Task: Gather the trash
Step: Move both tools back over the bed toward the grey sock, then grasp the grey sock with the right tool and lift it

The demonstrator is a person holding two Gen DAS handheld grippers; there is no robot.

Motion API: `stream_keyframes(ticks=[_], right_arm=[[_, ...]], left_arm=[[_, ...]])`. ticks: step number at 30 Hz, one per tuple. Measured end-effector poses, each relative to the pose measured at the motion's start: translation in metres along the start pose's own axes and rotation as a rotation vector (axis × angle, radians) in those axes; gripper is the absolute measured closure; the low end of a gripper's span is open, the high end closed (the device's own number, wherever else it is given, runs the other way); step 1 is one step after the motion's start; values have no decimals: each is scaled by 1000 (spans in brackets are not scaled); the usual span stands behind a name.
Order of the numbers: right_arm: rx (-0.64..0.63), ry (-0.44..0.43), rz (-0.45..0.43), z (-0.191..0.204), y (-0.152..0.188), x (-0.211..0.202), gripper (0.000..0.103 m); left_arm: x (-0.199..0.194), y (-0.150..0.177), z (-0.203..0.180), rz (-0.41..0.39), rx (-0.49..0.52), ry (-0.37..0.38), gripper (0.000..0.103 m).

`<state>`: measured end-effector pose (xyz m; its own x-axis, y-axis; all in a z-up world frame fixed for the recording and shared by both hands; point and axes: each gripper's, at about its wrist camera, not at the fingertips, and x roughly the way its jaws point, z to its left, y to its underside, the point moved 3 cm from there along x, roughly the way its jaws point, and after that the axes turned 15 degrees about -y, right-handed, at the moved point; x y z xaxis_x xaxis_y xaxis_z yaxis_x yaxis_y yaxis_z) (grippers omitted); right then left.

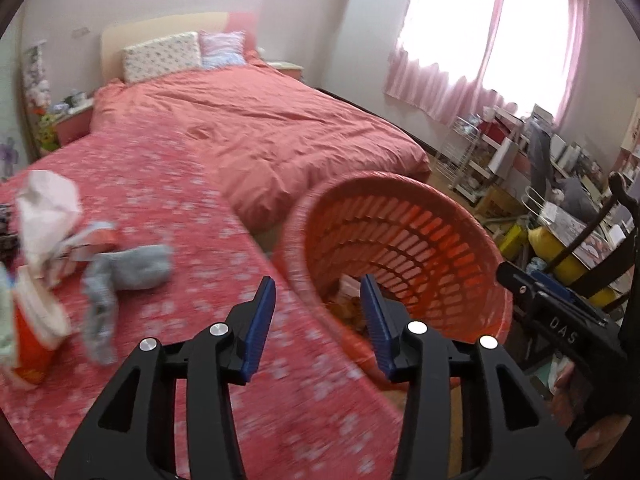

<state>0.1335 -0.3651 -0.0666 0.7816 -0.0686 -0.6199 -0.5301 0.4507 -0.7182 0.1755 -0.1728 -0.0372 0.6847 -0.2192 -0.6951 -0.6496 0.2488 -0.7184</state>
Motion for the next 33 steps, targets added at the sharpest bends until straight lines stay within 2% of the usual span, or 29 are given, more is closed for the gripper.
stream_keyframes(ticks=[6,13,18,24,27,33], right_arm=[[-57,-66,-3,43,2,-8,41],[-146,-168,33,115,13,-2,41],[-208,-262,89,175,33,15,49],[-244,-349,137,231,48,38,51],[-255,-364,162,250,52,51,56],[-249,-354,208,268,60,76,58]], left_arm=[[-21,9,49,-37,-43,-117,57],[-40,27,130,-39,-160,-257,56],[-50,42,183,-42,-237,-363,50],[-58,57,229,-36,-308,-433,44],[-61,67,248,-26,-336,-447,44],[-62,76,274,-11,-373,-462,44]])
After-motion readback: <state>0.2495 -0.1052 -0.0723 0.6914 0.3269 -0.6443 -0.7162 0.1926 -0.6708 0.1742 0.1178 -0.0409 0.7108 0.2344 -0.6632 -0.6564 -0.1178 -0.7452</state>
